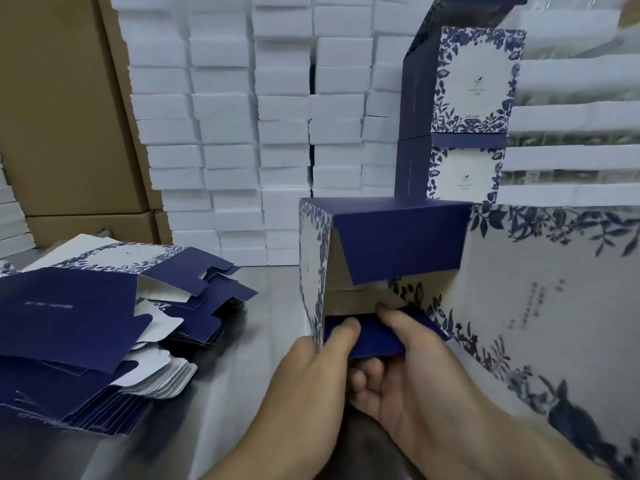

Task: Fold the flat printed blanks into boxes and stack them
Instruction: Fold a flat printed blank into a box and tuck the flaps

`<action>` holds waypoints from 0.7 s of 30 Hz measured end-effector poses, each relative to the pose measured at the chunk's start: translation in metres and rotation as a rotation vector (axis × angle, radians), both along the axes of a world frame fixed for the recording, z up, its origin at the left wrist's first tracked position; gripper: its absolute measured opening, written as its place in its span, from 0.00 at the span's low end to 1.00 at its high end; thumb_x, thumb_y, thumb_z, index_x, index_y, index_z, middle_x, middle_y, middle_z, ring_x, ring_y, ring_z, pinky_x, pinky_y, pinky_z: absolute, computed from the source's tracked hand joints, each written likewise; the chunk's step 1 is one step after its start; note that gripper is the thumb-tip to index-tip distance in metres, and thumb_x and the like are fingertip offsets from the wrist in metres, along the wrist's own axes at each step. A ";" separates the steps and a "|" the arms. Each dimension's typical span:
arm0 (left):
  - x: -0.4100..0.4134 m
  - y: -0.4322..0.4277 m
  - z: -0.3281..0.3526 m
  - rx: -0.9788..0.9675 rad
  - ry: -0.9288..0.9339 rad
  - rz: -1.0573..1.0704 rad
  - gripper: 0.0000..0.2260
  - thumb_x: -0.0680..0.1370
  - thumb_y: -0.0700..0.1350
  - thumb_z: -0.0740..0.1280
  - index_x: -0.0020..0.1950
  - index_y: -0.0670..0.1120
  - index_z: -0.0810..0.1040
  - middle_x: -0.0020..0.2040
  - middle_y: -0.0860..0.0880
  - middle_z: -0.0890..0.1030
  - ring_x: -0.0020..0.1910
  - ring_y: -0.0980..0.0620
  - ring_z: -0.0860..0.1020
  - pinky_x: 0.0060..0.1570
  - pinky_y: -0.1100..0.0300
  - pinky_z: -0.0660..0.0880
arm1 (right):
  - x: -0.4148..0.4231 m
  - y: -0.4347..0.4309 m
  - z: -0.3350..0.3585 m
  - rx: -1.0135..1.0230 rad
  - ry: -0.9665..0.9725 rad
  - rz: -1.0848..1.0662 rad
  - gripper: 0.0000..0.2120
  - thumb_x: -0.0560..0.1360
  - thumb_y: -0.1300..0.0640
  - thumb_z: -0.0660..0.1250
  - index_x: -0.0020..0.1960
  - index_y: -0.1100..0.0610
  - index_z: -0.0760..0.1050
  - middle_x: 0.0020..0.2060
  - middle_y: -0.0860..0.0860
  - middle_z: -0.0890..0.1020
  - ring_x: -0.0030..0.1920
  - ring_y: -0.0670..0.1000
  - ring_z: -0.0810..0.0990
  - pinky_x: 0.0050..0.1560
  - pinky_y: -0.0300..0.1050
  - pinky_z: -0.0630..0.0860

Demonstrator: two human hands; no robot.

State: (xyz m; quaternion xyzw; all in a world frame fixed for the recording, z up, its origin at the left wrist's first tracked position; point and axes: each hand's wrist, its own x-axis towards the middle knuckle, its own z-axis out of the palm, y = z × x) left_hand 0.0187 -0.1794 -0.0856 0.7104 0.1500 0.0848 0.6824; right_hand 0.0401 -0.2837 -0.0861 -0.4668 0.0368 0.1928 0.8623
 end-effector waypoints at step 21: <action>0.019 0.012 -0.010 -0.354 0.010 -0.112 0.32 0.85 0.55 0.59 0.26 0.45 0.85 0.29 0.44 0.82 0.27 0.50 0.78 0.36 0.55 0.73 | 0.007 0.004 -0.013 -0.215 -0.317 0.159 0.20 0.66 0.45 0.77 0.23 0.54 0.75 0.22 0.52 0.72 0.22 0.48 0.75 0.24 0.39 0.71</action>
